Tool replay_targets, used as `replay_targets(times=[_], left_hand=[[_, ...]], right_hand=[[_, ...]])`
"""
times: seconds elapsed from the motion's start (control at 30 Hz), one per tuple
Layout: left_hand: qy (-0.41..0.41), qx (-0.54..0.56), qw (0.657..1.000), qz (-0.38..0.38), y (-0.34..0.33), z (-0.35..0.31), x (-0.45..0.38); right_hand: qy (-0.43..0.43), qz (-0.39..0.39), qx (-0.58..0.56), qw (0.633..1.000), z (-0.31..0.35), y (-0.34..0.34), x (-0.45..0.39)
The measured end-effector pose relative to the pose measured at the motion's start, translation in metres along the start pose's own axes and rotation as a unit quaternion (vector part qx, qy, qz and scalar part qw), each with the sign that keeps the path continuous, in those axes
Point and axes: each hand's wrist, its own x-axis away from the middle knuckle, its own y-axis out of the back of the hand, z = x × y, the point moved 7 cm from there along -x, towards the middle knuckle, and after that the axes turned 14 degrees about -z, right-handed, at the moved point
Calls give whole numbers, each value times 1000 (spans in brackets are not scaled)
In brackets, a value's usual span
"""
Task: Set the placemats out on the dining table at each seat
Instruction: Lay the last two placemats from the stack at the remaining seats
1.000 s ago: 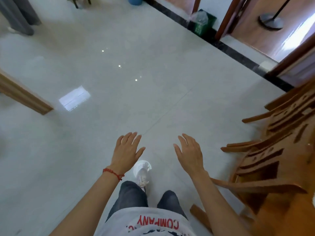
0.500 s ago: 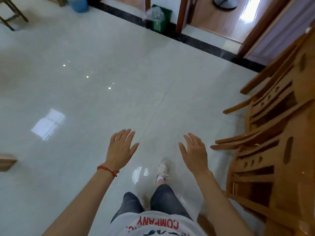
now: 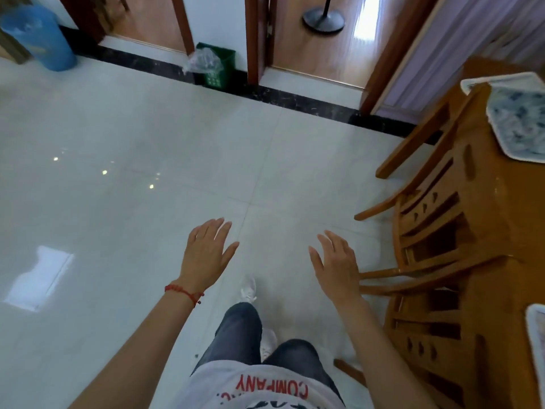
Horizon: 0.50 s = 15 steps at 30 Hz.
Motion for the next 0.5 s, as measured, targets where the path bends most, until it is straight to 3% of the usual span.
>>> replay_targets(times=[0.5], left_hand=[[-122,6,992,9,-17,20,-271]], right_hand=[[-102,-37,3,994,-14,-41,-211]])
